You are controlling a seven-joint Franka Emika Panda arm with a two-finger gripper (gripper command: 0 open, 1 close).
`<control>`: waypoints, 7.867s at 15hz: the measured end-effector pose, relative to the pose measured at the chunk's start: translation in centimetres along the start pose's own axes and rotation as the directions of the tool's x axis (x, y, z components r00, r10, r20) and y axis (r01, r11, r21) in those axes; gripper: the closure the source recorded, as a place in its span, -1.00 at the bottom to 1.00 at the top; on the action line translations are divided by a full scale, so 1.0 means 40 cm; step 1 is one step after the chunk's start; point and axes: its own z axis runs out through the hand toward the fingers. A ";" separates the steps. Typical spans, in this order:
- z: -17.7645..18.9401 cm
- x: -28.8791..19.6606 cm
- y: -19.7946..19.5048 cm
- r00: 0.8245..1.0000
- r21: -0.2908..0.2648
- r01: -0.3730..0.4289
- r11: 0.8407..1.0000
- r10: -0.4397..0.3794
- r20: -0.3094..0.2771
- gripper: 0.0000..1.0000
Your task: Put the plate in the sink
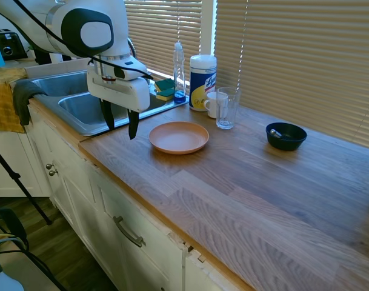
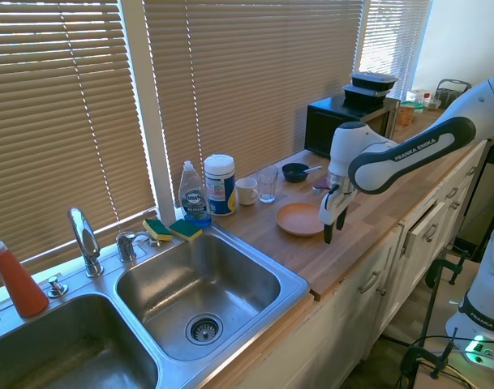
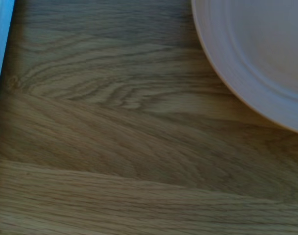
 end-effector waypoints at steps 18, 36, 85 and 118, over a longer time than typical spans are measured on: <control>-0.030 0.537 0.112 0.994 0.039 -0.104 0.994 0.104 -0.014 -1.00; 0.141 0.595 0.044 0.980 0.108 0.056 0.993 -0.076 0.185 1.00; -0.048 0.223 -0.495 0.940 0.325 0.001 0.946 -0.112 0.323 1.00; 0.428 -0.042 -0.937 0.952 0.127 0.107 0.986 -0.139 0.273 -1.00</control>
